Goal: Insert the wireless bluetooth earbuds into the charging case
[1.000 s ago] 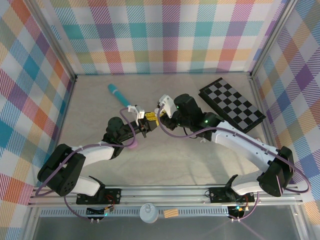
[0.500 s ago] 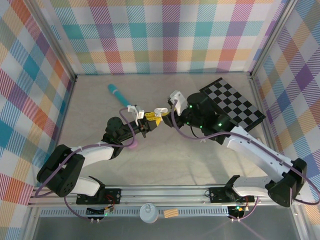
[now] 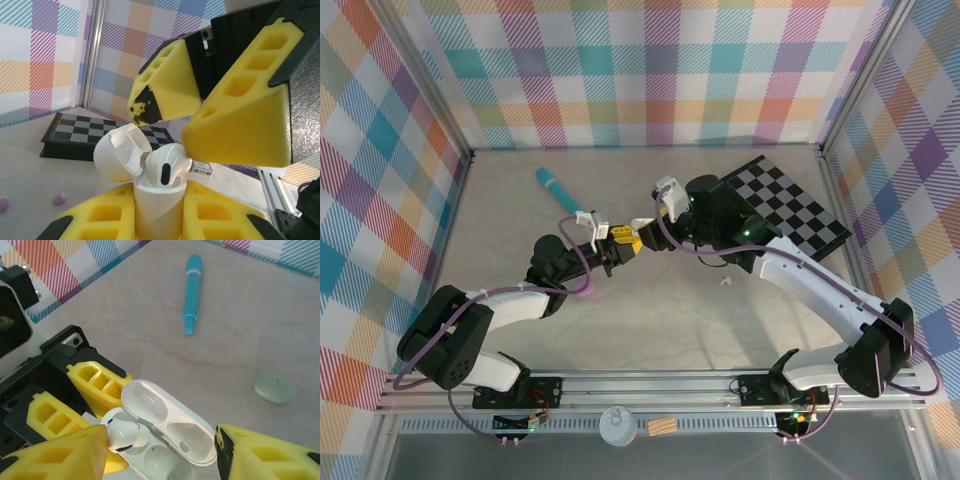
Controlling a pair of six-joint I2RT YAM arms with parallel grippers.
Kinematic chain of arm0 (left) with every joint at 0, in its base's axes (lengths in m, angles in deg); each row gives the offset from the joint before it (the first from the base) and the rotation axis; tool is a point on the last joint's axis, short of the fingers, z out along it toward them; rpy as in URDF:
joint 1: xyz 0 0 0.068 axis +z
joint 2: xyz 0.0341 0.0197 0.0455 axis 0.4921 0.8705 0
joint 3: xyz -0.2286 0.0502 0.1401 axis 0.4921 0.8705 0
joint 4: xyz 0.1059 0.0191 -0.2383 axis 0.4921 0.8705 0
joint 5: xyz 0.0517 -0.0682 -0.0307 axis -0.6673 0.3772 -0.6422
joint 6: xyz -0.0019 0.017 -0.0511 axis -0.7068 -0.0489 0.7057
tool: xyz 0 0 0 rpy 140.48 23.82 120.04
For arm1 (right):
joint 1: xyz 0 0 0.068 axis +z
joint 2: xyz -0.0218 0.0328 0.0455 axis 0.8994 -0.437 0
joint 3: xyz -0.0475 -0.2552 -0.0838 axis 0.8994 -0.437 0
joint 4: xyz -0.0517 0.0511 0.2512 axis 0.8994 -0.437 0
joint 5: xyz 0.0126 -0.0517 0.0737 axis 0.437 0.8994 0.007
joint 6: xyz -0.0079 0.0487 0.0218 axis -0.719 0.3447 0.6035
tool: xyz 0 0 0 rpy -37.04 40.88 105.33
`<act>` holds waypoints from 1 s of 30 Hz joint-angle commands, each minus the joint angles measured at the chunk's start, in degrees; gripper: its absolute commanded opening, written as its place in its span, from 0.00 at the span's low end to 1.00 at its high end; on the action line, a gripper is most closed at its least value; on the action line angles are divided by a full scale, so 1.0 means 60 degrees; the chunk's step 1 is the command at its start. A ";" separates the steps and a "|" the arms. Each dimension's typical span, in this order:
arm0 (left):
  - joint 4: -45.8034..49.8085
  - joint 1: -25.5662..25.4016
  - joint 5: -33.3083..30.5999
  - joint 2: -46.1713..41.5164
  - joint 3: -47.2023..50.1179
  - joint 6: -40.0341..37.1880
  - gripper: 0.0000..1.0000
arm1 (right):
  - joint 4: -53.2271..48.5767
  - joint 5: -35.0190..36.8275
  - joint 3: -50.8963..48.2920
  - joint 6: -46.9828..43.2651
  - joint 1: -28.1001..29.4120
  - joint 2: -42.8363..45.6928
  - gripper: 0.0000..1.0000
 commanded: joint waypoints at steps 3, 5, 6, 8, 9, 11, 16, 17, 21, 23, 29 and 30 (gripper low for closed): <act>-0.0689 0.0060 0.0334 -0.0054 -0.0316 0.0105 0.13 | -0.0260 -0.0355 0.0401 0.0026 0.0028 -0.0229 0.59; -0.0662 0.0053 0.0353 -0.0033 -0.0331 0.0116 0.13 | -0.0328 -0.0457 0.0505 0.0026 0.0035 -0.0300 0.59; -0.0676 0.0053 0.0365 -0.0025 -0.0338 0.0119 0.13 | -0.0354 -0.0491 0.0553 0.0013 0.0032 -0.0336 0.60; -0.0697 0.0060 0.0366 -0.0025 -0.0344 0.0119 0.13 | -0.0438 -0.0470 0.0652 -0.0003 0.0042 -0.0396 0.63; -0.0705 0.0053 0.0380 -0.0015 -0.0338 0.0123 0.13 | -0.0494 -0.0427 0.0689 -0.0016 0.0040 -0.0435 0.65; -0.0721 0.0060 0.0367 -0.0017 -0.0331 0.0130 0.13 | -0.0512 -0.0353 0.0716 -0.0030 0.0032 -0.0400 0.67; -0.0831 0.0060 0.0396 0.0016 -0.0316 0.0115 0.13 | -0.0136 -0.0276 0.0489 0.0294 -0.0033 0.0133 0.69; -0.0841 0.0060 0.0407 0.0019 -0.0318 0.0118 0.13 | -0.0078 -0.0292 0.0427 0.0403 -0.0093 0.0248 0.69; -0.0820 0.0060 0.0413 0.0018 -0.0285 0.0055 0.13 | -0.0013 -0.0398 0.0072 0.0697 -0.0422 0.0566 0.69; -0.0809 0.0060 0.0409 0.0031 -0.0272 0.0052 0.13 | -0.0087 -0.0408 -0.0022 0.0729 -0.0475 0.0578 0.69; -0.0813 0.0060 0.0424 -0.0070 -0.0269 0.0061 0.13 | -0.0281 -0.0577 -0.0046 0.0592 -0.0473 0.0436 0.69; -0.0795 0.0060 0.0424 -0.0083 -0.0287 0.0059 0.13 | -0.0309 -0.0582 -0.0013 0.0575 -0.0481 0.0386 0.69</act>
